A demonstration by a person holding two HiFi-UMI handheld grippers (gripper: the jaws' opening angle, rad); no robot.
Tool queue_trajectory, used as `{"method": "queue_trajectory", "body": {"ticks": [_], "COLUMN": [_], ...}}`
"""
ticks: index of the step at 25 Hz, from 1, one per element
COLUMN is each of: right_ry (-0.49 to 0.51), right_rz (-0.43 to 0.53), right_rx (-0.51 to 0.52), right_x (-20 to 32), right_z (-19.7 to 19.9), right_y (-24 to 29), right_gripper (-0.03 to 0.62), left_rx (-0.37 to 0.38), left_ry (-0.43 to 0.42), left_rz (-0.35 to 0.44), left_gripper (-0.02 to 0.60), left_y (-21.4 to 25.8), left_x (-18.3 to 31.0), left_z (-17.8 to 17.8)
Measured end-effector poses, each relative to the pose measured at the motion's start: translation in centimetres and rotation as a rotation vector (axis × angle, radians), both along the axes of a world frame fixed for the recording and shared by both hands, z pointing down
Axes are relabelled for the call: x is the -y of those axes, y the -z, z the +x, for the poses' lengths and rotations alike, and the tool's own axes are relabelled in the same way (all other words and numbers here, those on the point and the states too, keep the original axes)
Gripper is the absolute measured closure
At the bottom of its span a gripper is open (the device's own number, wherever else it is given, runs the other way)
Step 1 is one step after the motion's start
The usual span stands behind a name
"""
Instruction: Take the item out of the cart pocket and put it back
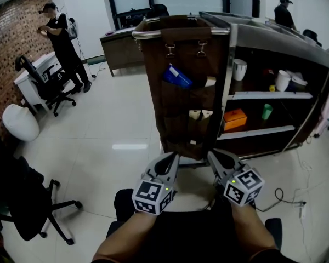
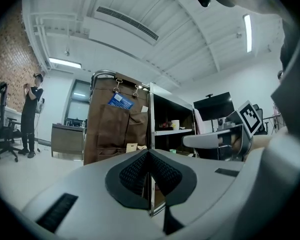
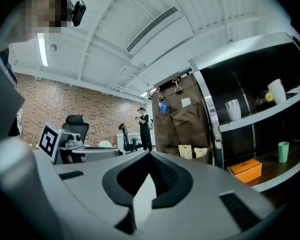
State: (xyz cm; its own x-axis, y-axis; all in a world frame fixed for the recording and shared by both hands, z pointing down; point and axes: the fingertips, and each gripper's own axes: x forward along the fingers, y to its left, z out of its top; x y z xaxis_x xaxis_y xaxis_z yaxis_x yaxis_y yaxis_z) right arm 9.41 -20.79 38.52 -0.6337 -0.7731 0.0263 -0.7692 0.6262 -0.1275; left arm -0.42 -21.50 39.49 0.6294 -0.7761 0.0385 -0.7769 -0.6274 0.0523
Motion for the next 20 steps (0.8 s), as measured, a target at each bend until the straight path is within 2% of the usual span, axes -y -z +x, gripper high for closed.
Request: {"method": "queue_trajectory", "body": {"ticks": [4, 9, 13, 20], "right_ry": [0.008, -0.001, -0.022, -0.025], "right_rz": [-0.001, -0.051, -0.019, -0.013], "right_rx": [-0.009, 0.023, -0.032, -0.038], "right_x": [0.2, 0.8, 0.6, 0.6], "right_z": [-0.5, -0.6, -0.8, -1.0], "right_y": [-0.4, -2.6, -2.5, -2.4], "right_gripper": [0.588, 0.588, 0.586, 0.586], "left_rx": [-0.014, 0.024, 0.017, 0.005], "left_ry": [0.0, 0.004, 0.007, 0.004], "left_rz": [0.025, 0.032, 0.025, 0.025], "left_gripper": [0.581, 0.581, 0.581, 0.581], "left_y": [0.8, -0.4, -0.7, -0.6], "left_x": [0.1, 0.5, 0.7, 0.9], "left_z": [-0.3, -0.4, -0.5, -0.4]}}
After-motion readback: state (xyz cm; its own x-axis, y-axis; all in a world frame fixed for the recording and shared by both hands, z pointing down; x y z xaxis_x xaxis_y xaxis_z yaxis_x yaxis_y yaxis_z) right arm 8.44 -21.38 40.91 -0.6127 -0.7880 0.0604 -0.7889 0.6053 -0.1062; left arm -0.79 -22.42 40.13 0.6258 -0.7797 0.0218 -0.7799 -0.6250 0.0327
